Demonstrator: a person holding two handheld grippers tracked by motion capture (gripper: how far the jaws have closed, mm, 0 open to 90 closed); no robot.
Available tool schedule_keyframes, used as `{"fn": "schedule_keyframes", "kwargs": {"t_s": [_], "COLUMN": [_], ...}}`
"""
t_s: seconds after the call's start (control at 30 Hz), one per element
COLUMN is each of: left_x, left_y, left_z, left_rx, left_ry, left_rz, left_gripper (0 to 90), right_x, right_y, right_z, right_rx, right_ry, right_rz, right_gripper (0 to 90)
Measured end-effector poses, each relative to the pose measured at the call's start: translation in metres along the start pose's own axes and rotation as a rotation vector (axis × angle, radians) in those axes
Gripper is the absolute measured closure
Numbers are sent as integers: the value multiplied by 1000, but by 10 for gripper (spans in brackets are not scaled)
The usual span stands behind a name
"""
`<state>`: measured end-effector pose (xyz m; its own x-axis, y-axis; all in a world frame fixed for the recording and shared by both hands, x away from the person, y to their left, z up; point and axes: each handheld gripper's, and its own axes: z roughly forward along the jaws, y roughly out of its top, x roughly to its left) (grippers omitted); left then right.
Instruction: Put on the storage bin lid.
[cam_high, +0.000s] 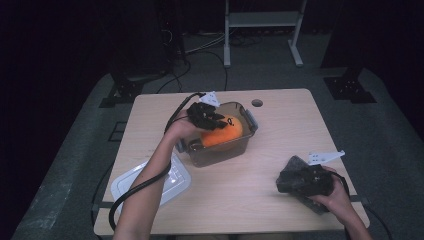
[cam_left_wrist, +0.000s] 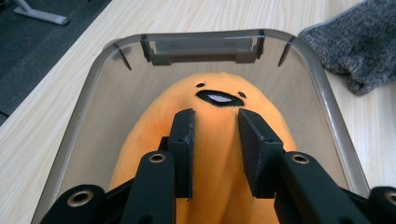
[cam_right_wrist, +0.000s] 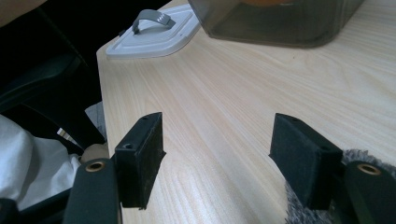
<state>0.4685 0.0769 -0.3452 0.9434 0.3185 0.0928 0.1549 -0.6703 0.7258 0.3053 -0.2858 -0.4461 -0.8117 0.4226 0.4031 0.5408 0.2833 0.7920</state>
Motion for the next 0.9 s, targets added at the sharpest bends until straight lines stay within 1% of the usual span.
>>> {"fn": "schedule_keyframes", "kwargs": {"t_s": [0.1, 0.2, 0.23, 0.27, 0.3, 0.33, 0.37, 0.53, 0.6, 0.7, 0.73, 0.77, 0.9], "left_x": [0, 1, 1, 2, 2, 2, 2, 2, 1, 0, -1, -3, -5], "left_y": [-1, -2, -2, -2, -2, -1, 1, 1, 1, 1, 2, 2, 2], "left_z": [1, 1, 1, 0, 0, -3, -6, -10, -12, -14, -16, -19, -25], "left_rx": [-1, 12, 7, -17, -17, -38, -40, -50, -74, -81, -90, -98, -111], "left_ry": [0, -2, -6, -11, -11, -12, -4, -13, -20, -27, -27, -36, -47], "left_rz": [-8, -7, -13, -25, -25, -35, -21, -21, -37, -31, -30, -29, -31], "left_gripper": [679, 681, 688, 715, 714, 714, 691, 668, 653, 636, 625, 621, 589], "right_x": [0, 0, 0, 0, 0, 0, 0, 1, 1, 1, 0, 0, 0], "right_y": [0, 0, 0, 0, 0, 0, 0, 0, 0, 0, 0, 0, 0], "right_z": [0, 0, 0, 0, 0, 0, 1, 1, 1, 1, 1, 2, 2], "right_rx": [2, 1, 2, 2, 2, 1, 2, 3, 5, 6, 8, 9, 8], "right_ry": [0, -1, 0, -1, -1, 0, 0, 0, 0, -1, -1, -1, -1], "right_rz": [-2, -3, -3, -4, -4, -3, -1, -1, -1, -1, 1, 1, 1], "right_gripper": [334, 334, 334, 334, 334, 334, 334, 334, 334, 334, 334, 334, 334]}}
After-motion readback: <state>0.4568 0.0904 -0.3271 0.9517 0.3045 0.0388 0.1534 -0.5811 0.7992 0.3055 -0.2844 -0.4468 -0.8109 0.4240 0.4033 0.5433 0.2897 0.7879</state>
